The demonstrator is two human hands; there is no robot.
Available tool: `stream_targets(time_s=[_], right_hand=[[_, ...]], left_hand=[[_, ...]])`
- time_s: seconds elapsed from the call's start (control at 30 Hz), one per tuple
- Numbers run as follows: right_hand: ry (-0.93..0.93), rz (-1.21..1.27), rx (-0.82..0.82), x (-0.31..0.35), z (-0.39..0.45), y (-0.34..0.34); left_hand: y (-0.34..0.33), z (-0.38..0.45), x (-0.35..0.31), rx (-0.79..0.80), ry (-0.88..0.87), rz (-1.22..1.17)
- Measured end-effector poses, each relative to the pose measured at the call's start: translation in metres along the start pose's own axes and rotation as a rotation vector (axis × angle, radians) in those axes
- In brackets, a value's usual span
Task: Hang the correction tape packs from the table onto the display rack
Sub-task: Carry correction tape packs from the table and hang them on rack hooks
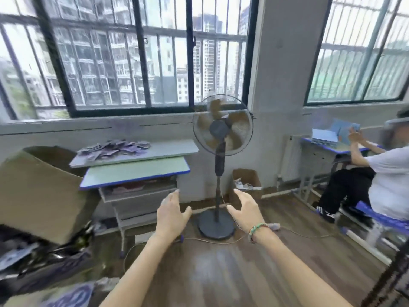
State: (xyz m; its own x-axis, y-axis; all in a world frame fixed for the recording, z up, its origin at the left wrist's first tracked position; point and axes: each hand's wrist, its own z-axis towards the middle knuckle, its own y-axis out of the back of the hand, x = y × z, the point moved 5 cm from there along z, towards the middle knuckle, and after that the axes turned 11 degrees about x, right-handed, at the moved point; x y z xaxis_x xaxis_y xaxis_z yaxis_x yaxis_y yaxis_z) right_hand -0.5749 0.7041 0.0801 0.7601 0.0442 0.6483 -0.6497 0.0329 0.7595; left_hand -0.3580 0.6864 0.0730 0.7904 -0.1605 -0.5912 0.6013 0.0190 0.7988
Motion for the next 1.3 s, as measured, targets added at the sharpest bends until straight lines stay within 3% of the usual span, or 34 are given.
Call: stream_targets(time_s=[0.43, 0.77, 1.3], right_hand=[[0.164, -0.050, 0.185, 0.067, 0.204, -0.094], [0.281, -0.075, 0.296, 0.108, 0.395, -0.127], [0.214, -0.135, 0.364, 0.121, 0.598, -0.233]], left_hand=[[0.043, 0.123, 0.144, -0.132, 0.275, -0.057], [0.093, 0.255, 0.198, -0.257, 0.422, -0.032], [0.110, 0.444, 0.316, -0.215, 0.500, -0.034]])
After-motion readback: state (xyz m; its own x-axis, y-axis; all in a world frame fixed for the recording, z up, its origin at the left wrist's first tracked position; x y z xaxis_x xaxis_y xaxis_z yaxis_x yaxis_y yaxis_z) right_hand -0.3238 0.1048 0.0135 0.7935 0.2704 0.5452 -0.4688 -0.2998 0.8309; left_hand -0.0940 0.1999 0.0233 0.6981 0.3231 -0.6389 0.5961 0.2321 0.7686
